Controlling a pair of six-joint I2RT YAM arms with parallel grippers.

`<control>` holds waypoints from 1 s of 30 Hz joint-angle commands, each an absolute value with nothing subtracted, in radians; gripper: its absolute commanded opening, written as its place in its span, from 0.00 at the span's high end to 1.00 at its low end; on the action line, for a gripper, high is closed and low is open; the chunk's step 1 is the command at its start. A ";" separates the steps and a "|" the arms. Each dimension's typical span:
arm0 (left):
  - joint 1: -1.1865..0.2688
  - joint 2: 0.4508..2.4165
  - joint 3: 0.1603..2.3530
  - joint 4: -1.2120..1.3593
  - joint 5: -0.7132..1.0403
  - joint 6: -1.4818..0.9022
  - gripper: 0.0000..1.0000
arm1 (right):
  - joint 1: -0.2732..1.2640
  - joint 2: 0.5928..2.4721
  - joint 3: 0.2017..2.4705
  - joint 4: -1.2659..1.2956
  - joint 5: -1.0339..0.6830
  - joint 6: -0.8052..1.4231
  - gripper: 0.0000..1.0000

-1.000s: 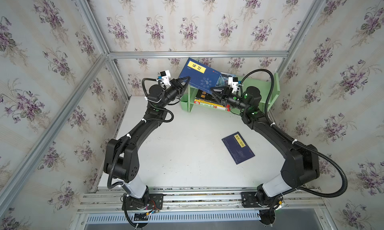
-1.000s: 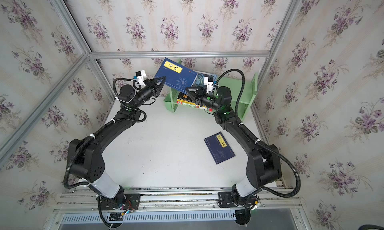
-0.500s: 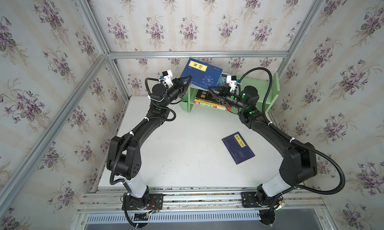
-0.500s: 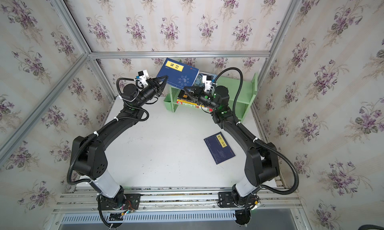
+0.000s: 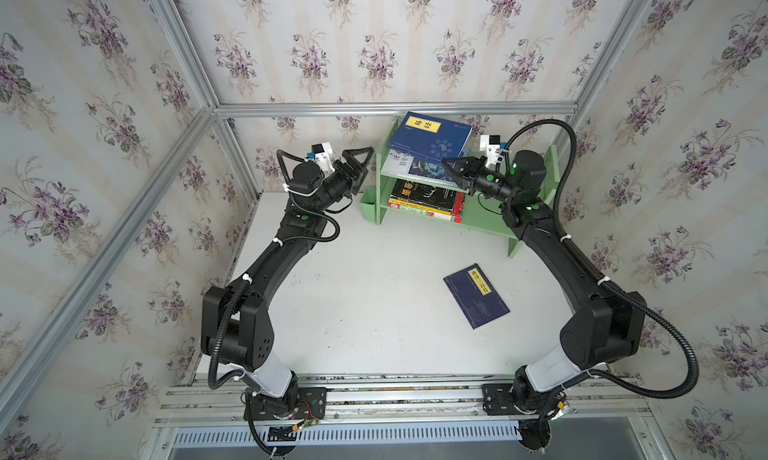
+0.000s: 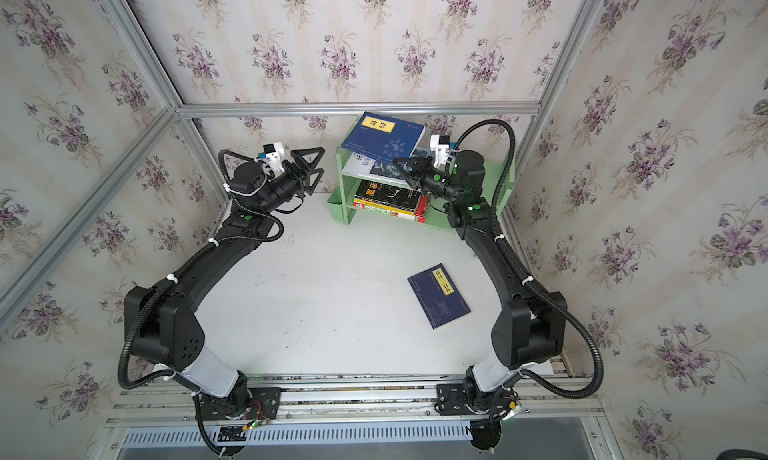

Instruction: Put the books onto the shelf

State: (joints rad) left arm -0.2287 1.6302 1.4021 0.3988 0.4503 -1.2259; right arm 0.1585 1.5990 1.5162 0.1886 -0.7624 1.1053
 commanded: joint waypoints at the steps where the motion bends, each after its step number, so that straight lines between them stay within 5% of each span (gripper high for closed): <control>1: -0.206 1.628 1.405 0.268 0.485 -1.130 0.01 | 0.142 1.615 1.564 0.106 -0.807 1.017 0.93; 30: -0.178 1.819 1.510 0.148 0.551 -1.036 0.01 | 0.124 2.029 2.040 -0.266 -0.919 0.835 0.93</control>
State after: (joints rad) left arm -0.1783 1.8030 1.4876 0.1417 0.5308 -1.0321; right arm 0.1253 2.0155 2.0071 -0.2859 -0.8818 0.8478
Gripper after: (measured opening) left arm 0.993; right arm 0.136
